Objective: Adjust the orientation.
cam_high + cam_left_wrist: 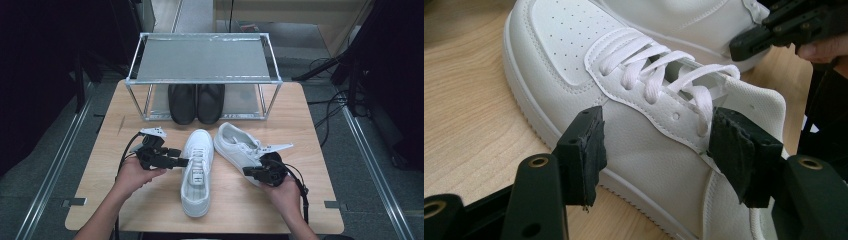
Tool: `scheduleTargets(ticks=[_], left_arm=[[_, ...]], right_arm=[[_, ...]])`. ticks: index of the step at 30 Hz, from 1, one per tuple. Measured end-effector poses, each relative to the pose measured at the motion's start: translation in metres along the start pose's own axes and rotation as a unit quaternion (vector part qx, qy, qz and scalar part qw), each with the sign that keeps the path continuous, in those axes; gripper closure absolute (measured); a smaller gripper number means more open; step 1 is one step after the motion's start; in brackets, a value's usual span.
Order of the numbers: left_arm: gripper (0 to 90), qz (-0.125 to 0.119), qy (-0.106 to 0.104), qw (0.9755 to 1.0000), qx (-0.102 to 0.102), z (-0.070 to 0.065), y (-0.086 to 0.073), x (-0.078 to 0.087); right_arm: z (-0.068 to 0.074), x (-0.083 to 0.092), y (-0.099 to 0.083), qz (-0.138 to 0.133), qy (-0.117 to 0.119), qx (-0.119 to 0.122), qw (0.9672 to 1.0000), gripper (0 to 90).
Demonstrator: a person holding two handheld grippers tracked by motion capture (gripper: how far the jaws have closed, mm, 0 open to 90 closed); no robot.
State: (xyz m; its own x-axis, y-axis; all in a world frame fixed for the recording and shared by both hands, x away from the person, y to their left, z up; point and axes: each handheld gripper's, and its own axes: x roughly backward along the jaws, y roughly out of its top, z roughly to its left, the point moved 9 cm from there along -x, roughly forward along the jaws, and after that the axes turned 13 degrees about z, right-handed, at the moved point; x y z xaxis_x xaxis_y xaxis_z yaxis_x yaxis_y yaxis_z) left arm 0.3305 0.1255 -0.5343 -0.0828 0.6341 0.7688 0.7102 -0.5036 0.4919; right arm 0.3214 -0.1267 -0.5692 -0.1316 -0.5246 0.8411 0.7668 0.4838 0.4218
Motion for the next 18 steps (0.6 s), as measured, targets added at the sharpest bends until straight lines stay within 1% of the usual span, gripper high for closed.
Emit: scheduleTargets(ticks=[1,2,5,8,9,12,13,14,16,17,18], left_arm=[[39.4,0.0,0.0,1.0,0.0,0.0,0.0,0.0],[39.4,0.0,-0.001,1.0,0.0,0.0,0.0,0.0],[39.4,-0.001,-0.002,1.0,0.0,0.0,0.0,0.001],[39.3,0.0,-0.001,1.0,-0.001,0.0,0.0,0.001],[39.4,0.0,-0.001,1.0,-0.001,0.0,0.0,0.001],[39.4,0.0,-0.001,1.0,-0.001,0.0,0.0,0.0],[39.4,0.001,-0.001,1.0,0.0,0.0,0.0,0.0],[39.4,0.001,0.0,1.0,-0.001,0.0,0.0,0.0],[39.4,0.0,0.0,1.0,-0.001,0.0,0.0,0.0],[39.3,0.0,0.0,1.0,-0.001,0.0,0.0,0.0],[39.4,-0.001,0.0,1.0,-0.001,0.0,0.0,0.0]], right_arm=[[0.0,0.0,0.0,0.0,0.0,0.0,1.0,90.0],[-0.004,0.002,0.0,-0.002,-0.003,-0.003,1.0,90.0],[-0.008,0.003,0.0,-0.004,-0.004,-0.008,1.0,90.0],[-0.016,0.007,0.001,-0.008,-0.008,-0.017,0.9998,90.0],[-0.016,0.007,0.001,-0.008,-0.008,-0.017,0.9998,90.0],[-0.027,0.011,0.002,-0.015,-0.014,-0.032,0.9993,90.0],[-0.033,0.013,0.003,-0.021,-0.014,-0.039,0.9989,90.0],[-0.036,0.013,0.004,-0.022,-0.012,-0.045,0.9987,90.0],[-0.041,0.015,0.005,-0.024,-0.017,-0.049,0.9984,90.0],[-0.041,0.015,0.005,-0.024,-0.017,-0.049,0.9984,90.0],[-0.048,0.016,0.007,-0.028,-0.023,-0.054,0.9979,90.0]])
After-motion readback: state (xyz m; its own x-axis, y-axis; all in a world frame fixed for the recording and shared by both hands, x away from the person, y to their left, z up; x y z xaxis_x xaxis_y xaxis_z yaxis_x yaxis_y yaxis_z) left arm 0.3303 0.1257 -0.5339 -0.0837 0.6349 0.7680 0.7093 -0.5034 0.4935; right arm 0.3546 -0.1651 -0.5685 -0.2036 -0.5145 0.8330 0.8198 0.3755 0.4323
